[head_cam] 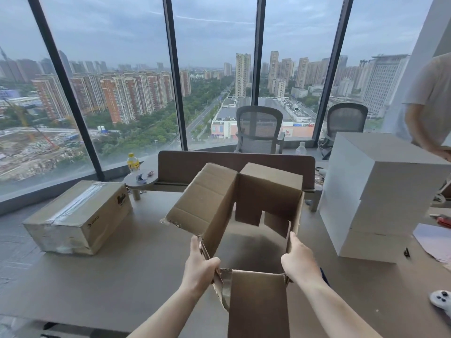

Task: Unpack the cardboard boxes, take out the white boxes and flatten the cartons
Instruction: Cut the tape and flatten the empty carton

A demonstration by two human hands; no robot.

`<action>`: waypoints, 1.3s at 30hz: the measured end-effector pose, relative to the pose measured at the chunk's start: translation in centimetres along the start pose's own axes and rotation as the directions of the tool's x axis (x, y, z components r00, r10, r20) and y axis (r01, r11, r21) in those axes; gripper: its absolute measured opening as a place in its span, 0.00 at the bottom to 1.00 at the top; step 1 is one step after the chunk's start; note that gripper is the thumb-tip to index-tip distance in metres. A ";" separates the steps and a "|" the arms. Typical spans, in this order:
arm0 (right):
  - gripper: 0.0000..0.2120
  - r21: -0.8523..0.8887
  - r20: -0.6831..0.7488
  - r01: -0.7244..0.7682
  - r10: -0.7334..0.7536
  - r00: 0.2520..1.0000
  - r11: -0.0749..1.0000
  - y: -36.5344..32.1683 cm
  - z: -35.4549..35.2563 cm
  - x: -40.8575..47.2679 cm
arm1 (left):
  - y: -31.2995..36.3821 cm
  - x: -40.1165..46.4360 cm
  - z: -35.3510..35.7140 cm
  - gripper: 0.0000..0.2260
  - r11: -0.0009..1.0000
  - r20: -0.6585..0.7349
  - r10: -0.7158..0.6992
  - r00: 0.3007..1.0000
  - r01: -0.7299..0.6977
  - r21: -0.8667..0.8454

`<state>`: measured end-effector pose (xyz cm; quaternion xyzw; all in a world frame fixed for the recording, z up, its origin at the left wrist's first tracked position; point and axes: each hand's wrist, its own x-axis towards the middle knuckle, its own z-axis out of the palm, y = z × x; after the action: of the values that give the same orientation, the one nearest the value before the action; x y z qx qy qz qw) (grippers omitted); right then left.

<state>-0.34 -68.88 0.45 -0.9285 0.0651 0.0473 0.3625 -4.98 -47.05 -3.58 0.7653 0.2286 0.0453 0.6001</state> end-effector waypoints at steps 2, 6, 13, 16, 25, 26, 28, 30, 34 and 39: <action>0.37 -0.021 -0.026 -0.003 0.002 1.000 1.000 0.0 0.2 -0.1 | 0.0 0.1 -0.2 0.28 1.000 -0.023 0.009 1.000 -0.010 -0.010; 0.37 -0.122 0.008 0.076 -0.075 0.997 0.990 0.4 1.0 -0.9 | 0.4 0.6 -0.2 0.27 1.000 -0.011 0.003 1.000 -0.002 0.022; 0.38 -0.216 0.179 0.252 -0.215 0.960 0.943 -0.5 0.9 -1.6 | 1.6 1.9 1.5 0.19 0.999 0.090 -0.027 0.996 0.030 -0.035; 0.36 -0.188 0.214 0.336 -0.296 0.931 0.923 -0.8 1.6 -1.9 | 2.3 2.3 1.6 0.16 0.996 0.116 -0.040 0.992 0.048 -0.073; 0.30 -0.177 0.252 0.451 -0.403 0.880 0.875 -1.3 2.7 -3.4 | 2.0 3.1 1.2 0.17 0.962 0.189 -0.153 0.970 0.190 -0.195; 0.29 -0.163 0.258 0.474 -0.426 0.867 0.865 -1.3 2.9 -3.7 | 2.1 3.1 1.3 0.17 0.958 0.182 -0.165 0.969 0.201 -0.205; 0.29 -0.175 0.274 0.516 -0.462 0.844 0.838 -1.6 3.2 -4.3 | 1.8 3.5 1.6 0.19 0.949 0.144 -0.196 0.970 0.225 -0.222; 0.29 -0.188 0.291 0.542 -0.481 0.827 0.819 -1.7 3.5 -4.6 | 1.7 3.8 1.8 0.19 0.942 0.082 -0.221 0.972 0.234 -0.241; 0.25 -0.041 0.393 0.516 -0.461 0.795 0.856 -1.2 3.6 -4.6 | 1.7 3.7 1.7 0.15 0.924 0.048 -0.244 0.969 0.247 -0.292; 0.16 0.357 0.488 0.136 -0.309 0.817 0.924 1.4 4.0 -2.1 | 2.1 3.9 0.6 0.14 0.882 0.029 -0.250 0.968 0.240 -0.406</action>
<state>-2.81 -67.01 -3.16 -0.8116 -0.1422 0.2504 0.5083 -0.63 -46.41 -2.57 0.5880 0.3162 0.0248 0.7440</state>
